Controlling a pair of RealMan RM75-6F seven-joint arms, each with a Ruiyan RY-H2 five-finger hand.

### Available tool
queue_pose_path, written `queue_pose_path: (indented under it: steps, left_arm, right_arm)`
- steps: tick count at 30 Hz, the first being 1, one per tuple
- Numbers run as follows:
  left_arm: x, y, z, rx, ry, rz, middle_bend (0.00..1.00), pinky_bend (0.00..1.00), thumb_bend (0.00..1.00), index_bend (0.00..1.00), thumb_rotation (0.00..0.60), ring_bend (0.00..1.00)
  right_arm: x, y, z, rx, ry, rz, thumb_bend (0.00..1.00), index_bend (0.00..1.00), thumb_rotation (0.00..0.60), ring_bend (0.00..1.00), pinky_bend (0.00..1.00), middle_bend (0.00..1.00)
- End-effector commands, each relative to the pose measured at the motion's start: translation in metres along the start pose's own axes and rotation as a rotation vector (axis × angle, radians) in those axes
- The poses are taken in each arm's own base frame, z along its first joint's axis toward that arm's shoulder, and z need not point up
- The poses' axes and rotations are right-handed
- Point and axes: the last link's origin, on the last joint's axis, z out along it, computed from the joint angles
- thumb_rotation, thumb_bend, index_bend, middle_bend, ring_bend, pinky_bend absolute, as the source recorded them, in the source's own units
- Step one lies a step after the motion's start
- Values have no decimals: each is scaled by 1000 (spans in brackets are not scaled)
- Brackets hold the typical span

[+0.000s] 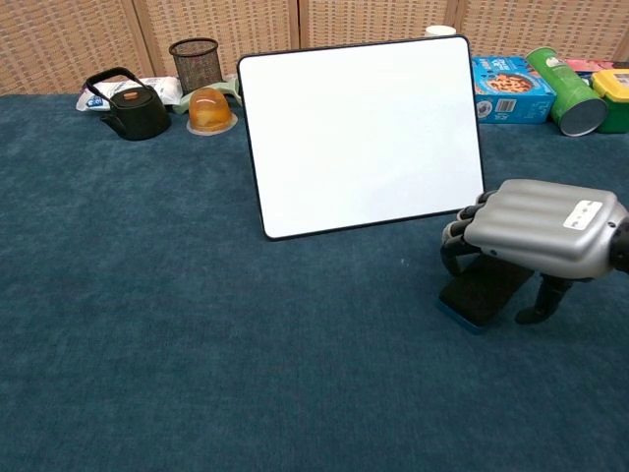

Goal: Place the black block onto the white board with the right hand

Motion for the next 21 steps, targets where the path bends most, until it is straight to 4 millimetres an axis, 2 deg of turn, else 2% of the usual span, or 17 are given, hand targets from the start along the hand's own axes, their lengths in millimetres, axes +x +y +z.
queue_pose_path:
  steps: [1,8,13,15,21]
  left_arm:
    - [0,0,0,-3,-2,-1,0,79,61,0,600,0]
    - [0,0,-1,-2,0,-3,0,79,61,0,600,0]
    - [0,0,0,-1,-3,0,0,79,60,0,600,0]
    - [-1,0,0,-1,-5,1,0,79,60,0,600,0]
    - [-1,0,0,1,-6,-1,0,79,61,0,600,0]
  right_arm:
    - [-1,-2,3,6,11,0,33,413,600,335,328,367]
    - [-4,-2,4,8,48,16,123,509,600,402,451,450]
    - [-3,0,-1,-1,84,66,147,541,600,427,491,479]
    - [0,3,-6,-24,110,138,158,544,600,429,496,482]
    - [18,19,-13,-96,261,185,177,567,600,452,520,500]
